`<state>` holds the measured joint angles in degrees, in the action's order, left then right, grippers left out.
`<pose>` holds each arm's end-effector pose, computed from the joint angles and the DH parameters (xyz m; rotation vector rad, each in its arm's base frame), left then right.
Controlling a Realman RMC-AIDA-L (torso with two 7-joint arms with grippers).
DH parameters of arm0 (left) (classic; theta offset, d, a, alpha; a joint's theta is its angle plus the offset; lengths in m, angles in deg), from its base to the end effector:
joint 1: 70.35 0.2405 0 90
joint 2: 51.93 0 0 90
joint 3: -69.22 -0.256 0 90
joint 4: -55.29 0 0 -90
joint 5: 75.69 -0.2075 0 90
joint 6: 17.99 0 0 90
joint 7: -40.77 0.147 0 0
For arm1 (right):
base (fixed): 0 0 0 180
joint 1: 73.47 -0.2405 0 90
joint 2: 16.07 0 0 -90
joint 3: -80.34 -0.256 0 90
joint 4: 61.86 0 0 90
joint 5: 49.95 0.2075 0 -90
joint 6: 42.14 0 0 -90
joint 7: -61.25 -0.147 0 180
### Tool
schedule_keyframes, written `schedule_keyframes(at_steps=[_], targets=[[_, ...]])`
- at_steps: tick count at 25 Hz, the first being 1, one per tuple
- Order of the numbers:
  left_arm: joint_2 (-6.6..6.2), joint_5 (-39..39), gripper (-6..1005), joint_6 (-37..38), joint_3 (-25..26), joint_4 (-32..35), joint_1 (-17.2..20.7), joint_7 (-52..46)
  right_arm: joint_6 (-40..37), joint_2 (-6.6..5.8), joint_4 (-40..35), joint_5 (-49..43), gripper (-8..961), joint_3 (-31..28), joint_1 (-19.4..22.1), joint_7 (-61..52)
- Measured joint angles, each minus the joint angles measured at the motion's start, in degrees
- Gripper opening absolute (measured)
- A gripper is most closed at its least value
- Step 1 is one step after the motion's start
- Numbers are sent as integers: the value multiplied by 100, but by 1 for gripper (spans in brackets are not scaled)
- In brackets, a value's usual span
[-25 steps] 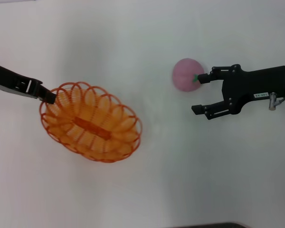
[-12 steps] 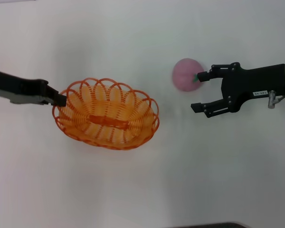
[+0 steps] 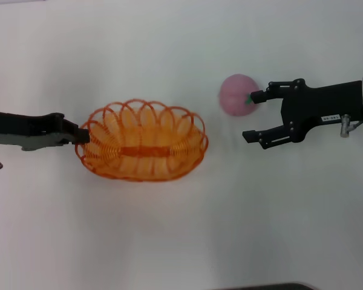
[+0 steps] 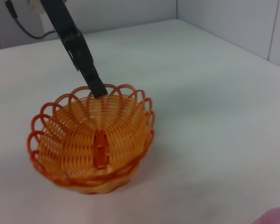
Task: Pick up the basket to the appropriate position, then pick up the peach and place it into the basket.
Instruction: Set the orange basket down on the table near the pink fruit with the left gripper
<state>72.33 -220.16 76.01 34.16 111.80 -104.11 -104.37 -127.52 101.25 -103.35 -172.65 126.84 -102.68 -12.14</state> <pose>-0.2637 0.3283 0.0054 -2.2704 -1.9286 -0.2221 0.2826 0.3267 -0.0033 -2.8476 0.3892 0.3102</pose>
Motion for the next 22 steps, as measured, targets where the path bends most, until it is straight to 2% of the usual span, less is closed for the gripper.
schedule_keyframes(at_steps=[9,22], targets=[[9,601,46,-187,-52,-25,533,-89,20,1,0,0,931,-18,-8,0],[8,558,49,-656,-502,14,689,-207,122,41,0,0,930,-14,-33,0]])
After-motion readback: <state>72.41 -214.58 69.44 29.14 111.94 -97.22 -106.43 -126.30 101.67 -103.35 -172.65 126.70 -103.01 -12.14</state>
